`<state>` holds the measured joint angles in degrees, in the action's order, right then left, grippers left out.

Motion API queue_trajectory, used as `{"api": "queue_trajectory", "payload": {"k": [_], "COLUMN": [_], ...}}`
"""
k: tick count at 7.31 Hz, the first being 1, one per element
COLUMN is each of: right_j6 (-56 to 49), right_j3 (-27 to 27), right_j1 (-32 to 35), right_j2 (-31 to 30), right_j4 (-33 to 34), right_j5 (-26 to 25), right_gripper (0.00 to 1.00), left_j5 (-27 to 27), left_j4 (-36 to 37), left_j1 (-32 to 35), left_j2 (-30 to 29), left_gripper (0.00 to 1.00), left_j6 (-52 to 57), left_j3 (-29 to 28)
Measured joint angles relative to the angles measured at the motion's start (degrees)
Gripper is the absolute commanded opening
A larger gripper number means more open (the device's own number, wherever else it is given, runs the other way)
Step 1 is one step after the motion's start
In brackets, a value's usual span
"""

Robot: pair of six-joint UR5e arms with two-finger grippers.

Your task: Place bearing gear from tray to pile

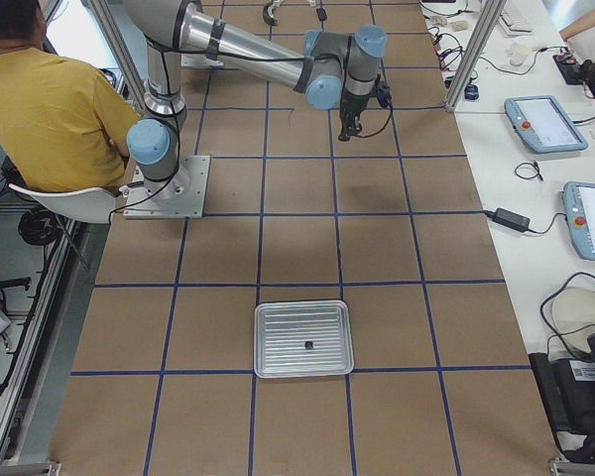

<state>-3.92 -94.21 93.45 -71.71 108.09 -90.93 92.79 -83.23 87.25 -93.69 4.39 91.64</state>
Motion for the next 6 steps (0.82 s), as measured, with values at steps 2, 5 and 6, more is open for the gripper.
{"api": "queue_trajectory", "payload": {"k": [2, 5, 6], "right_j6": [22.31, 30.37, 27.97], "right_j3": [-0.27, -1.18, -0.56], "right_j1": [15.38, 21.47, 19.3], "right_j2": [5.94, 11.12, 10.39], "right_j4": [6.94, 16.4, 16.7], "right_j5": [2.02, 6.85, 6.47], "right_gripper": [0.07, 1.0, 1.0], "left_j5": [0.02, -0.06, -0.32], "left_j4": [0.0, -0.02, -0.08], "left_j1": [-0.04, 0.01, 0.02], "left_j2": [-0.06, -0.32, -0.36], "left_gripper": [1.0, 1.0, 1.0], "left_j6": [0.0, 0.0, 0.0], "left_j3": [0.03, 0.06, 0.18]}}
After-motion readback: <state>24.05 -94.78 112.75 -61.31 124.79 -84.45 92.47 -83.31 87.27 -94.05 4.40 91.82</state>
